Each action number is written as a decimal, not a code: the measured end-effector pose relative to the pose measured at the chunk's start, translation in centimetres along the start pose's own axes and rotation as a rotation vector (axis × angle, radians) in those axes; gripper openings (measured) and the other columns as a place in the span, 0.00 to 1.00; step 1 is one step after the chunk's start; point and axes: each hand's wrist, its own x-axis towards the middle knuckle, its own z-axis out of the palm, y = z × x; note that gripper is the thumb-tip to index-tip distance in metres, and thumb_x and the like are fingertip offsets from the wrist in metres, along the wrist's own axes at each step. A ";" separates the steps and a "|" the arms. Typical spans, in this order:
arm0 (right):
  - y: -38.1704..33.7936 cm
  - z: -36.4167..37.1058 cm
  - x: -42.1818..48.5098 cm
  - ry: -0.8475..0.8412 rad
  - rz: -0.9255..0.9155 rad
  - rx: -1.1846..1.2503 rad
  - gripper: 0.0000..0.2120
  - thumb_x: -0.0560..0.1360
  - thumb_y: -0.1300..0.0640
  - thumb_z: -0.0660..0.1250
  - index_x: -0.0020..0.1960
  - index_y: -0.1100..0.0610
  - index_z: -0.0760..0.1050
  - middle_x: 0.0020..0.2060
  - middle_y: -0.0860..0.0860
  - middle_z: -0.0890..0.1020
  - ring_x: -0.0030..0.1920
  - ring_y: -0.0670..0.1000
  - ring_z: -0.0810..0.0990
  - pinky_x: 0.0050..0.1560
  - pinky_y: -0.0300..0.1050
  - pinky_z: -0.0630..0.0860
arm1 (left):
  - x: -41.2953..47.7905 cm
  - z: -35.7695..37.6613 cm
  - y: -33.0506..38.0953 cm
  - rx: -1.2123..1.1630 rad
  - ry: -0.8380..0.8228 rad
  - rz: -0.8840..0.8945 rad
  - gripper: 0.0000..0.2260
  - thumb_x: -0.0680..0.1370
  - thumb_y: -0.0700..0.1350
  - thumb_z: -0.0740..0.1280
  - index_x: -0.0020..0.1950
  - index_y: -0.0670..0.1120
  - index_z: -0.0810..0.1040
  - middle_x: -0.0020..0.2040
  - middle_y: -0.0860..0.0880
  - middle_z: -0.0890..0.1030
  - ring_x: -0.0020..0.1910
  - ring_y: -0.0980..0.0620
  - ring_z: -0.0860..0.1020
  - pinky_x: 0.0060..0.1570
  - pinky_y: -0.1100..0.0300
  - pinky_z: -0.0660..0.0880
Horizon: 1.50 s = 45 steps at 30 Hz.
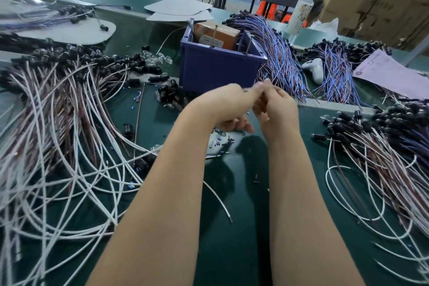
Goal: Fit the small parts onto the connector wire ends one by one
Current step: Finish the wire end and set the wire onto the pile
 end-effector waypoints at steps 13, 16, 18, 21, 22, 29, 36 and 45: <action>0.1 -2.3 1.5 0.111 -0.096 -0.741 0.11 0.77 0.59 0.57 0.35 0.54 0.68 0.29 0.53 0.69 0.33 0.52 0.68 0.34 0.42 0.64 | 0.3 -4.2 -2.3 -1.032 0.681 0.350 0.15 0.84 0.43 0.54 0.40 0.43 0.73 0.25 0.54 0.71 0.22 0.60 0.65 0.24 0.68 0.62; -0.3 -0.8 0.4 -0.005 -0.388 -0.919 0.11 0.80 0.52 0.59 0.49 0.57 0.77 0.41 0.51 0.78 0.45 0.51 0.73 0.46 0.43 0.68 | 0.3 -3.7 -2.0 -0.861 0.601 0.279 0.15 0.84 0.43 0.54 0.40 0.43 0.73 0.23 0.56 0.73 0.21 0.61 0.67 0.24 0.68 0.65; -0.8 0.8 -0.5 -0.126 -0.596 -0.969 0.14 0.81 0.51 0.59 0.58 0.58 0.77 0.53 0.52 0.80 0.54 0.50 0.75 0.58 0.44 0.68 | 0.4 -3.0 -1.7 -0.776 0.531 0.227 0.15 0.84 0.43 0.55 0.40 0.43 0.74 0.22 0.56 0.74 0.21 0.61 0.67 0.24 0.69 0.66; -1.0 2.2 -1.4 -0.315 -0.589 -0.886 0.12 0.81 0.54 0.60 0.59 0.57 0.77 0.49 0.50 0.82 0.52 0.49 0.78 0.56 0.42 0.72 | 0.6 -2.5 -1.4 -0.724 0.484 0.201 0.15 0.84 0.43 0.55 0.41 0.43 0.74 0.22 0.55 0.74 0.21 0.61 0.69 0.26 0.68 0.69; -0.9 2.2 -1.5 -0.350 -0.552 -0.862 0.11 0.81 0.55 0.60 0.56 0.57 0.78 0.45 0.51 0.82 0.49 0.50 0.79 0.53 0.44 0.74 | 0.5 -2.4 -1.3 -0.724 0.461 0.199 0.15 0.84 0.44 0.55 0.41 0.42 0.74 0.23 0.55 0.74 0.21 0.61 0.69 0.25 0.68 0.69; -0.2 0.9 -0.7 -0.361 -0.420 -0.784 0.10 0.81 0.56 0.59 0.45 0.54 0.78 0.29 0.50 0.76 0.27 0.40 0.71 0.31 0.35 0.69 | -0.2 -4.1 -1.3 -0.627 0.892 0.291 0.14 0.84 0.49 0.53 0.45 0.49 0.75 0.39 0.53 0.74 0.37 0.59 0.71 0.41 0.65 0.70; 0.0 0.2 -0.5 -0.448 -0.155 -0.546 0.12 0.80 0.58 0.60 0.41 0.54 0.78 0.24 0.44 0.72 0.31 0.47 0.72 0.35 0.38 0.68 | -1.3 -5.7 -0.7 -1.091 1.081 0.508 0.15 0.85 0.47 0.50 0.44 0.44 0.71 0.31 0.50 0.72 0.28 0.55 0.70 0.29 0.63 0.67; 0.2 1.1 -0.2 -0.135 -0.143 -0.161 0.07 0.81 0.61 0.58 0.46 0.56 0.72 0.29 0.49 0.78 0.30 0.45 0.79 0.33 0.36 0.76 | 0.8 -4.3 -2.7 -0.274 0.719 0.089 0.18 0.83 0.45 0.54 0.36 0.47 0.73 0.33 0.48 0.71 0.28 0.54 0.66 0.31 0.62 0.62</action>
